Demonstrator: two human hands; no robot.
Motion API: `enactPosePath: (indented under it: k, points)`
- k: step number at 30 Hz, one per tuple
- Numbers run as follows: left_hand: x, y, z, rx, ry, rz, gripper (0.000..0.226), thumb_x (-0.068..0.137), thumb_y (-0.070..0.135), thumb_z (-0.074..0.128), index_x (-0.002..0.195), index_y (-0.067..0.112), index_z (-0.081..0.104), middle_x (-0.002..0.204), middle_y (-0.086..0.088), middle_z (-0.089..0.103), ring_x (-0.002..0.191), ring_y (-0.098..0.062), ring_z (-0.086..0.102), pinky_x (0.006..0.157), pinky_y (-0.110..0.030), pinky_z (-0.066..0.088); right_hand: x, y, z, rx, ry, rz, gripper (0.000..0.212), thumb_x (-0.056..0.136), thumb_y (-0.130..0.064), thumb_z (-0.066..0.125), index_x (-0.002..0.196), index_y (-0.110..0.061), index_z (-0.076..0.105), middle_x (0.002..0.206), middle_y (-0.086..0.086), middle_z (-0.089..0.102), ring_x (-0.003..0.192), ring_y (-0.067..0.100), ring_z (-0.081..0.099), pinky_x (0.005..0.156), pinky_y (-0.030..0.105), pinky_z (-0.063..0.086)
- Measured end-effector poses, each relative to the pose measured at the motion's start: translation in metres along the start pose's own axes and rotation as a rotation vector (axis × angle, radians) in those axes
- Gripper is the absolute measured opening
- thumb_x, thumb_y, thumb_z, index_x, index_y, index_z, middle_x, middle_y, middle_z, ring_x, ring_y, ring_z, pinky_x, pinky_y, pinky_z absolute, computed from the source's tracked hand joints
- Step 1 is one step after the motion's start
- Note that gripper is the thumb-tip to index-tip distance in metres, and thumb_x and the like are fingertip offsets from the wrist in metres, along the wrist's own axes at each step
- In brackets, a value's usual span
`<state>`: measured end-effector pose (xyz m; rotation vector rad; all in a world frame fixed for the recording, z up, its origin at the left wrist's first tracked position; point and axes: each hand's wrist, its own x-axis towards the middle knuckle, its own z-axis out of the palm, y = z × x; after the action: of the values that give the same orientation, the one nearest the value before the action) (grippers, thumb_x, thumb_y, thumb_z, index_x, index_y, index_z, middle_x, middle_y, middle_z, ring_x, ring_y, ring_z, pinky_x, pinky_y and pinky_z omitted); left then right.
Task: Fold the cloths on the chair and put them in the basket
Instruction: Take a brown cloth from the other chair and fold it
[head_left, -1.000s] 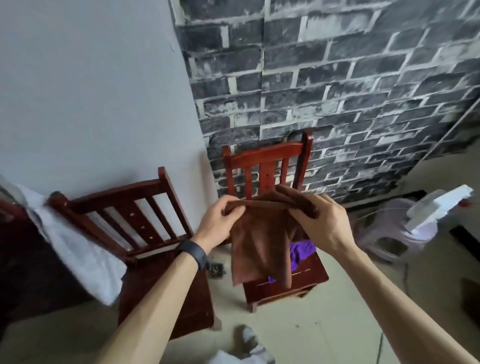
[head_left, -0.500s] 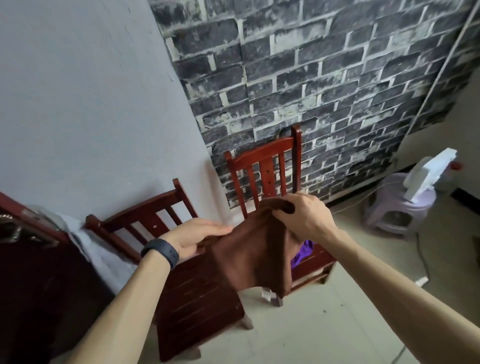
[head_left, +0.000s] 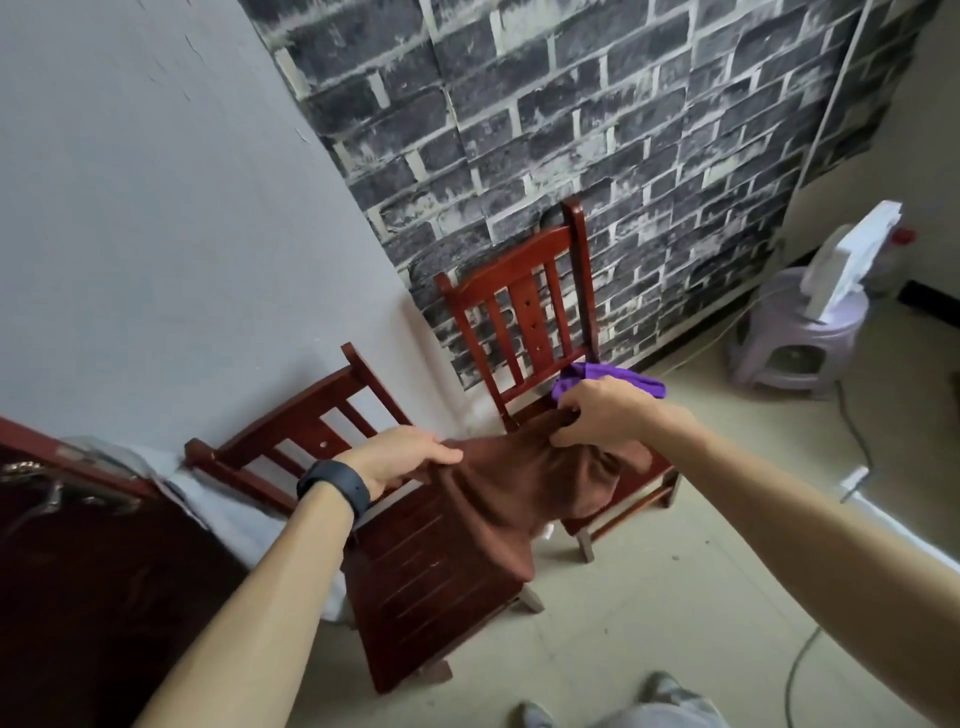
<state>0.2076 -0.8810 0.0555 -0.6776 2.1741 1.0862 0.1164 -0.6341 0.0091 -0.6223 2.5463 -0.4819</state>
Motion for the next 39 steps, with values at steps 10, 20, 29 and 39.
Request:
enactPosePath:
  k: [10, 20, 29, 39]
  points:
    - [-0.010, 0.057, 0.013, -0.422, -0.061, 0.412, 0.035, 0.100, 0.018, 0.051, 0.134, 0.016, 0.058, 0.123, -0.007, 0.069, 0.113, -0.025, 0.064, 0.085, -0.035, 0.053, -0.006, 0.056, 0.069, 0.782, 0.423, 0.374, 0.060, 0.090, -0.053, 0.062, 0.133, -0.012, 0.054, 0.127, 0.008, 0.061, 0.112, 0.025, 0.060, 0.094, 0.036, 0.047]
    - [-0.025, 0.050, 0.008, -0.513, -0.092, 0.465, 0.037, 0.101, 0.018, 0.043, 0.134, 0.024, 0.058, 0.129, -0.007, 0.065, 0.113, -0.019, 0.061, 0.082, -0.030, 0.051, -0.004, 0.050, 0.118, 1.277, -0.207, 0.454, 0.054, 0.089, -0.063, 0.055, 0.116, -0.017, 0.069, 0.121, 0.006, 0.070, 0.094, 0.022, 0.066, 0.079, 0.027, 0.047]
    - [-0.039, 0.012, -0.007, -0.620, 0.085, 0.424, 0.037, 0.099, 0.016, 0.047, 0.134, 0.023, 0.058, 0.133, -0.007, 0.063, 0.122, -0.026, 0.058, 0.097, -0.041, 0.041, 0.035, 0.029, 0.106, 1.163, -0.121, 0.352, 0.026, 0.083, -0.029, 0.077, 0.102, -0.013, 0.071, 0.069, -0.002, 0.062, 0.055, 0.009, 0.058, 0.050, 0.022, 0.042]
    - [-0.021, -0.064, -0.018, -0.998, 0.384, 0.367, 0.036, 0.099, 0.006, 0.047, 0.131, 0.015, 0.061, 0.124, -0.009, 0.068, 0.118, -0.024, 0.062, 0.094, -0.035, 0.051, 0.015, 0.051, 0.008, 1.643, -0.166, 0.144, 0.027, 0.081, -0.012, 0.050, 0.090, -0.009, 0.075, 0.082, 0.006, 0.067, 0.065, 0.016, 0.056, 0.063, 0.030, 0.040]
